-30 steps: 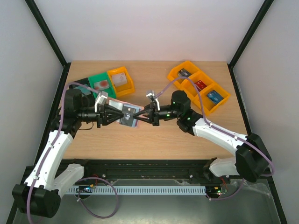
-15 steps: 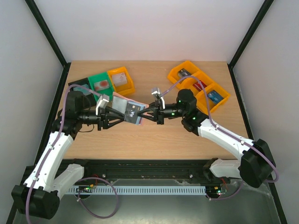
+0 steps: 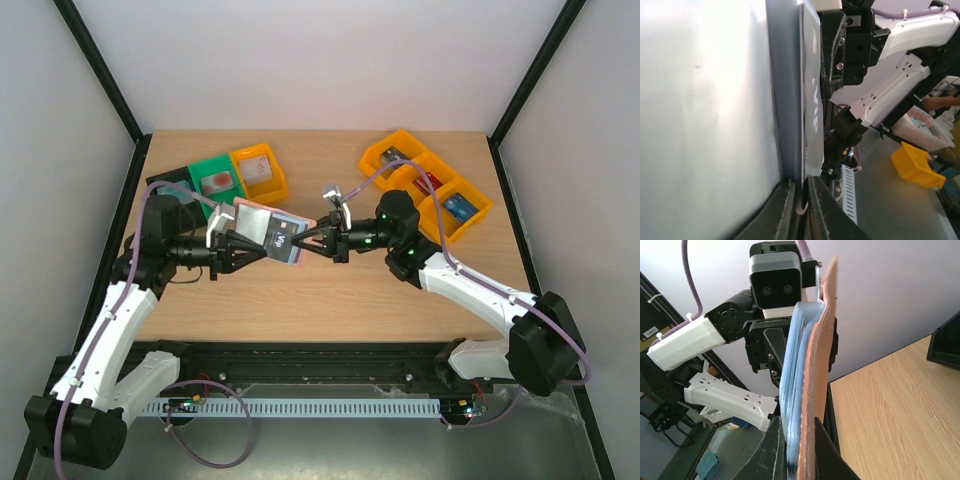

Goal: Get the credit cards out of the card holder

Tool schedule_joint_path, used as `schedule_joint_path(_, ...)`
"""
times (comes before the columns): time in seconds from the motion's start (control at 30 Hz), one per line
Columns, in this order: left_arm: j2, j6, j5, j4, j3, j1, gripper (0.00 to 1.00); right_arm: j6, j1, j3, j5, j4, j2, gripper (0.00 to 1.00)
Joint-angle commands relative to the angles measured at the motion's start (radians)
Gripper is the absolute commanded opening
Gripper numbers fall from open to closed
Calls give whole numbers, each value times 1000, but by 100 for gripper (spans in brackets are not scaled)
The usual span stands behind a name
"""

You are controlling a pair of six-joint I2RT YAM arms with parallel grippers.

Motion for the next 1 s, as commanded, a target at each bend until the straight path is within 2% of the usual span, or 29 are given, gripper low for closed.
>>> schedule_joint_path(0.0, 3, 16, 8, 6, -15, -4, 3, 6, 13, 20, -34, 88, -5, 2)
schedule_joint_path(0.17, 0, -10, 30, 25, -21, 7, 2, -84, 11, 25, -18, -20, -22, 2)
schedule_joint_path(0.2, -1, -15, 33, 25, -20, 10, 2, -102, 8, 26, -11, -44, -26, 4)
schedule_joint_path(0.3, -5, -25, 23, 30, -14, 22, 2, -131, 1, 27, 9, -101, -30, 21)
schedule_joint_path(0.37, -4, -50, 10, 49, -12, 28, 2, -127, 0, 21, 11, -98, -31, 23)
schedule_joint_path(0.5, -1, -85, 0, 76, -9, 36, 2, -123, -1, 17, 12, -98, -32, 20)
schedule_joint_path(0.7, -4, -111, -17, 97, -4, 54, 2, -146, -8, 14, 33, -124, -40, 2)
schedule_joint_path(0.97, -11, -95, -36, 86, 2, 74, 2, -218, -41, 12, 42, -218, -58, 2)
